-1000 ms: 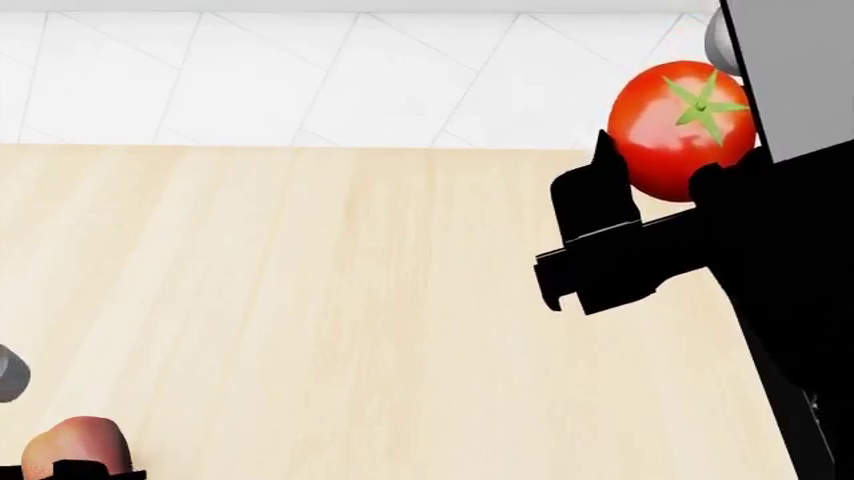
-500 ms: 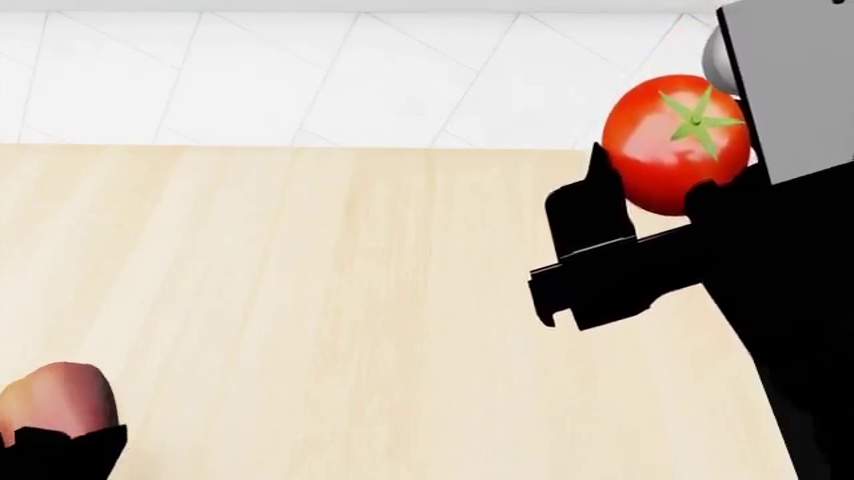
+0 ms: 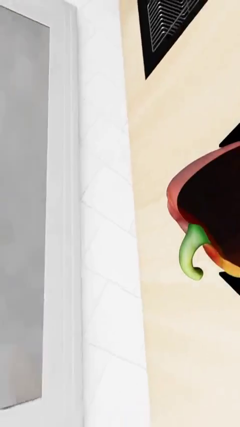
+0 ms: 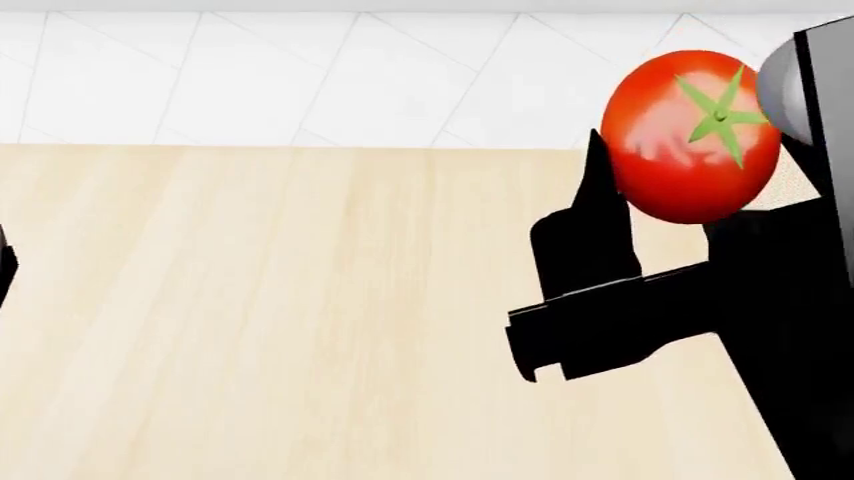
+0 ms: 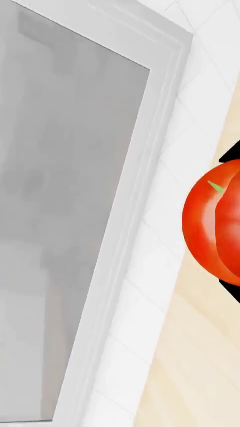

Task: Place the avocado, onion, tomato and bell pepper on the cutting board.

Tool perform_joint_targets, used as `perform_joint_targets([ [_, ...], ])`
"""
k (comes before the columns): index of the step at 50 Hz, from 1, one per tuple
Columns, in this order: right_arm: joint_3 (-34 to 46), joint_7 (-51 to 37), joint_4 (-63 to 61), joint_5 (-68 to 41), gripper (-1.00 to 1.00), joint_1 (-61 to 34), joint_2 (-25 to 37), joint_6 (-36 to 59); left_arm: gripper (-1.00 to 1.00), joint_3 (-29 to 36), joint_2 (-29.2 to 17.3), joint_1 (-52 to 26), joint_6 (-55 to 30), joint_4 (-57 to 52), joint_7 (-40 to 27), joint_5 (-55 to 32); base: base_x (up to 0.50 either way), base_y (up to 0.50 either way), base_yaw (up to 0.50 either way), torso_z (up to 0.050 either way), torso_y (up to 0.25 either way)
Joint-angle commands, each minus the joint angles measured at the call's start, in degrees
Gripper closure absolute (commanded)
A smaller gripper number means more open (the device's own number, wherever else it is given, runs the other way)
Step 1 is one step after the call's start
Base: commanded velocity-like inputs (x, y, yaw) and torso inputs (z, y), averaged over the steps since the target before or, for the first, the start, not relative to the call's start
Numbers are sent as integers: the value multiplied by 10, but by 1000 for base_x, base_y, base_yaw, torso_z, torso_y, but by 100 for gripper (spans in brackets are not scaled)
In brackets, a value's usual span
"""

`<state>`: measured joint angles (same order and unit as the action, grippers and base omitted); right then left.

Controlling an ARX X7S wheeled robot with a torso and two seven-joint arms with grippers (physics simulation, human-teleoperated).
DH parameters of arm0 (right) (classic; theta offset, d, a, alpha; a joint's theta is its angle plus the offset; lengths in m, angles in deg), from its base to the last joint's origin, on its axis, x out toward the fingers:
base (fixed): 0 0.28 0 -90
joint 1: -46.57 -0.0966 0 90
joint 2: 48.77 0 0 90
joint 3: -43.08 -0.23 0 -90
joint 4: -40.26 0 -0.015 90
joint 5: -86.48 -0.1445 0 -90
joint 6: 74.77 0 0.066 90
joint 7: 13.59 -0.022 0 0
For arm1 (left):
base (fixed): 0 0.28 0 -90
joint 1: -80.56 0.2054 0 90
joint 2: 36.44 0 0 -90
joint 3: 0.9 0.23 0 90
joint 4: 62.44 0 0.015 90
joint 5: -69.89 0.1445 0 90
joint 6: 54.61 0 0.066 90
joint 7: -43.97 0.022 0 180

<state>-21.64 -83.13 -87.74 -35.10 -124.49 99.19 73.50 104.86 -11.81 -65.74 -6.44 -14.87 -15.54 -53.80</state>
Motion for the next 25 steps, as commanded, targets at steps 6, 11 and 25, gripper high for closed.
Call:
perform_joint_targets([
  [6,3,-98,-89,-104,100,-88,5,-49,100,-203,-96,81,67,-73,35,-32,0,0,0,0,2],
  [11,12,-131,-112,-119,100,-108,-16,-78,100,-327,-97,134,56,-97,14,-85,0,0,0,0,0],
  [25,20,-137,-139,-122,100,-98,-13,-95,100,-458,-69,180,12,-116,-36,-150,-307,0,0,0,0],
])
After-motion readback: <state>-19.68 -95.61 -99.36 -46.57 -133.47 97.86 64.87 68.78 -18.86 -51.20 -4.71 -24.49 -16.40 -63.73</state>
